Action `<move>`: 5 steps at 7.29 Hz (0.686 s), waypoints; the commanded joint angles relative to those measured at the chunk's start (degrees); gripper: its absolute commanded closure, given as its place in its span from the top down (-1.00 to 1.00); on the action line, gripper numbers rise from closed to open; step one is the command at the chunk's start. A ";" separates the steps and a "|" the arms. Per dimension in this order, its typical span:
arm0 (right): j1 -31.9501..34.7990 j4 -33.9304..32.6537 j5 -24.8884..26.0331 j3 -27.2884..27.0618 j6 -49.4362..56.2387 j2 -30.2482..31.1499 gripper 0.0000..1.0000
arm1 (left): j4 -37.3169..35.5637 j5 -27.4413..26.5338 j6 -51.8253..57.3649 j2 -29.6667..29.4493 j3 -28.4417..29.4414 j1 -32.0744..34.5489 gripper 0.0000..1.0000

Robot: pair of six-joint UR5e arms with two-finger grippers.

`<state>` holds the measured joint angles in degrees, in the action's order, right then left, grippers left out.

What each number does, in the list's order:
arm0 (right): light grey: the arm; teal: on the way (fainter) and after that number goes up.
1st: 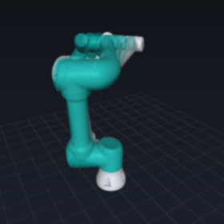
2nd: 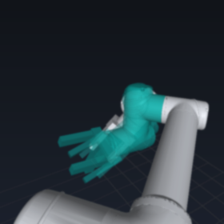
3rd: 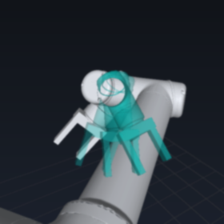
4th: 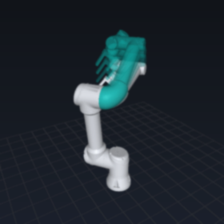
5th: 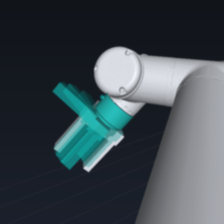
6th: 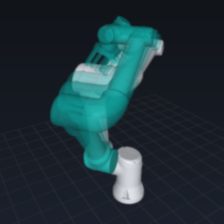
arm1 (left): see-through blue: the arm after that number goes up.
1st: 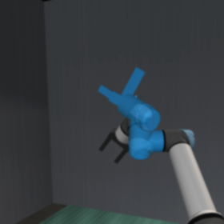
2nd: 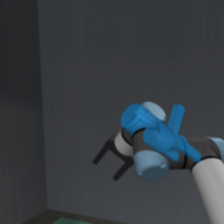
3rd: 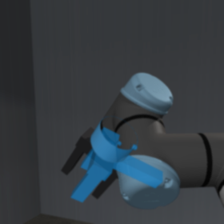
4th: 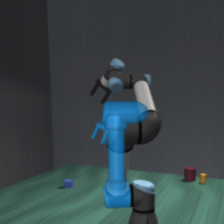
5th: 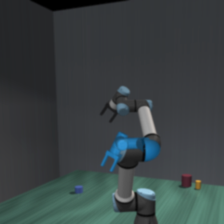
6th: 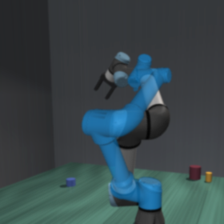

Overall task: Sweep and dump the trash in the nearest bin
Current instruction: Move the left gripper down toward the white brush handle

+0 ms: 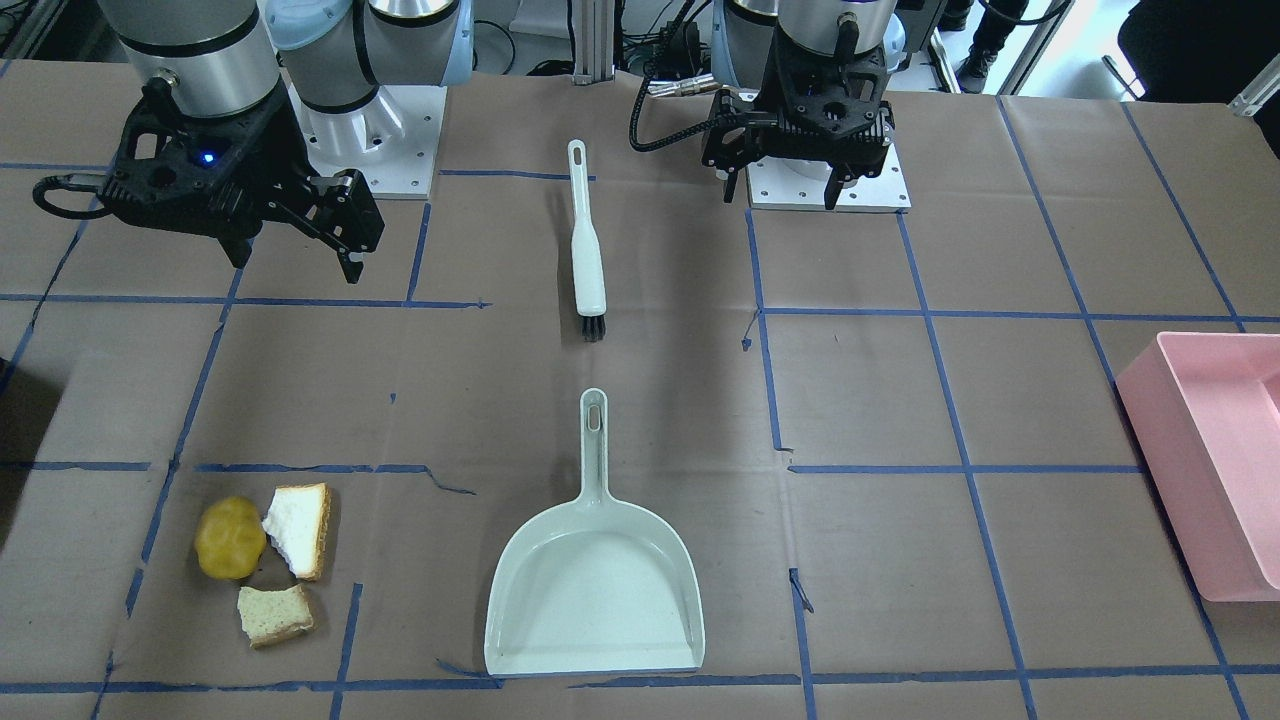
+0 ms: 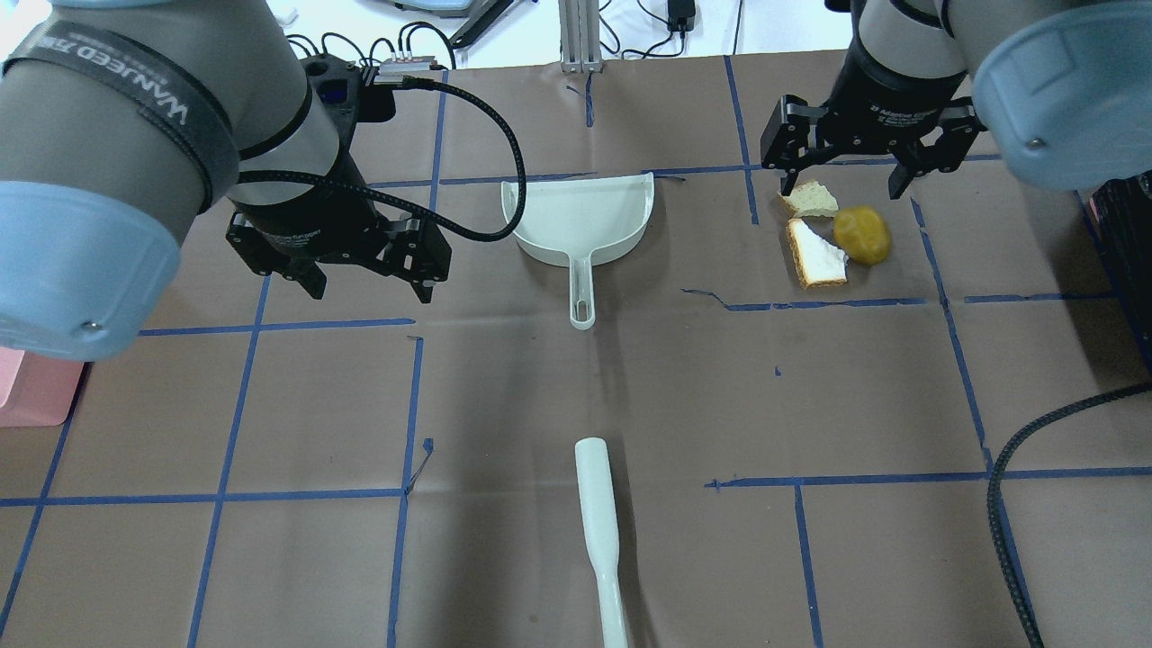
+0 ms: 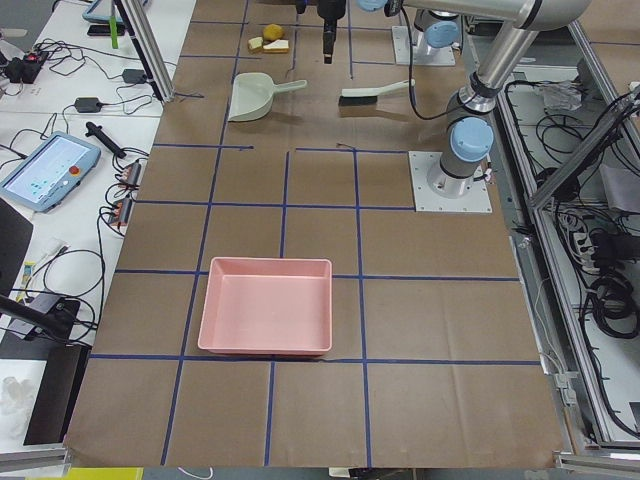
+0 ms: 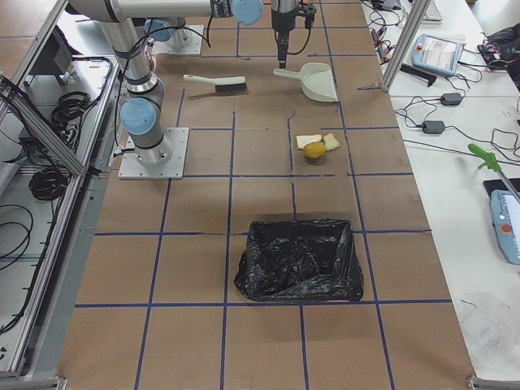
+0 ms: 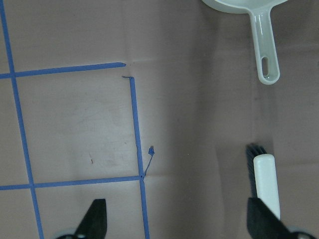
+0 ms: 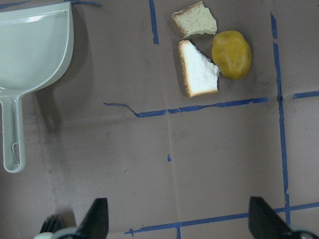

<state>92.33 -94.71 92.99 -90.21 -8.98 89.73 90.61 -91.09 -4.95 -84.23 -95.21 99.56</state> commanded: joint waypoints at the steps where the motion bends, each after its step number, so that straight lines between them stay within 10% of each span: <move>1: -0.13 -0.12 0.17 0.03 -0.07 0.01 1.00 | -0.08 0.03 0.02 0.03 -0.15 0.02 1.00; 5: -0.13 -0.12 0.17 0.03 0.02 0.01 1.00 | -0.17 0.04 -0.06 -0.67 -0.15 0.02 1.00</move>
<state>92.20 -94.77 93.22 -90.18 -8.97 89.74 90.45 -91.02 -4.98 -84.61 -95.38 99.58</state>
